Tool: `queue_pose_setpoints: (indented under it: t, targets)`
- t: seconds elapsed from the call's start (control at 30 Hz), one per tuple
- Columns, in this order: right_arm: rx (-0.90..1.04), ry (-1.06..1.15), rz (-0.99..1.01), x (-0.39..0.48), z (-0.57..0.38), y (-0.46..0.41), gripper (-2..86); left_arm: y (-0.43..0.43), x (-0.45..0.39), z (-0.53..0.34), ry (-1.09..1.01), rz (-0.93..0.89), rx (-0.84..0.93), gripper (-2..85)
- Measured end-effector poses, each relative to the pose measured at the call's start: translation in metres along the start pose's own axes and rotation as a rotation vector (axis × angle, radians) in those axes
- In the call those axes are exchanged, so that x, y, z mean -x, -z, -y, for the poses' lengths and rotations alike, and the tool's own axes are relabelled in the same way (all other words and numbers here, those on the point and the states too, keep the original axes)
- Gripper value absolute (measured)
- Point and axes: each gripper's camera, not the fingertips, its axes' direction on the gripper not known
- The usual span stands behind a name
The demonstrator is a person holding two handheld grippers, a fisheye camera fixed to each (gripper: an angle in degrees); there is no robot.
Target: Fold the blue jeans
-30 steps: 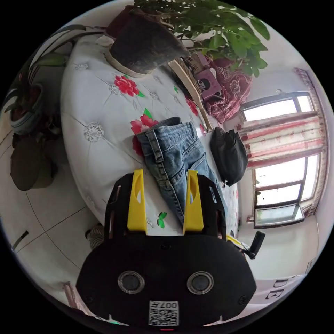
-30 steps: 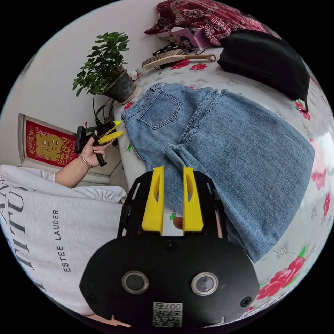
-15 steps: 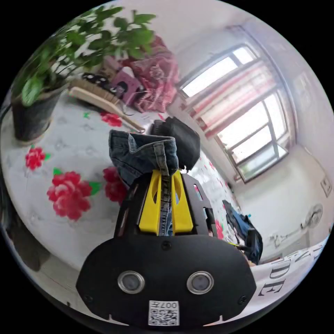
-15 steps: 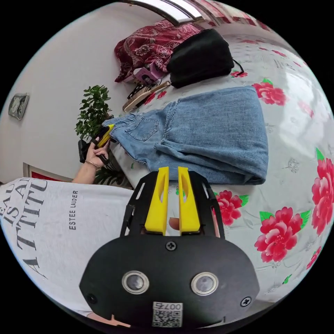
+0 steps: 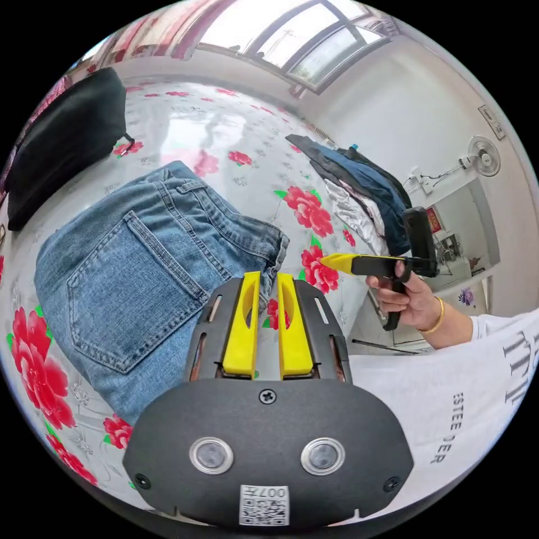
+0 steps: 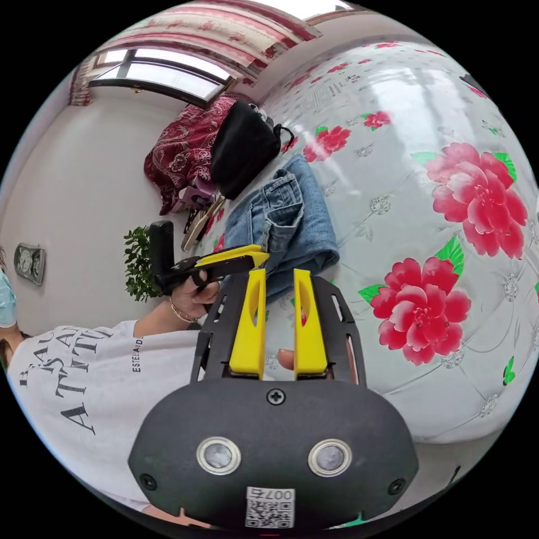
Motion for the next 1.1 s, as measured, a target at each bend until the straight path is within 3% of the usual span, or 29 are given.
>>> queue_pose_setpoints:
  t: [0.13,0.27,0.4,0.57,0.67,0.77,0.93,1.1]
  targets:
    - [-0.006,-0.021,-0.015,-0.016,0.028,0.008,7.6,0.059,0.012,-0.033,0.034,0.074,-0.123,5.9]
    - [-0.026,-0.030,-0.003,-0.027,0.067,0.009,8.5,0.112,0.071,-0.077,0.323,0.199,-0.191,8.2]
    - [0.038,-0.017,-0.080,-0.034,0.118,-0.013,9.0,0.115,0.131,-0.098,0.575,0.078,-0.206,14.5]
    - [0.250,-0.008,-0.139,-0.041,0.153,-0.066,8.4,0.069,0.167,-0.074,0.651,-0.031,-0.085,16.3]
    - [0.305,-0.030,-0.205,-0.036,0.158,-0.081,6.7,0.060,0.169,-0.055,0.589,-0.056,-0.074,11.2]
    - [0.338,-0.047,-0.053,-0.025,0.165,-0.078,2.9,0.058,0.168,-0.037,0.527,-0.070,-0.048,6.6]
    - [0.283,0.177,0.017,0.068,0.211,-0.046,0.5,0.101,0.154,0.011,0.395,-0.145,-0.170,5.2]
    - [0.115,0.390,0.065,0.173,0.302,-0.005,0.1,0.191,0.155,0.105,0.182,-0.077,-0.347,5.2]
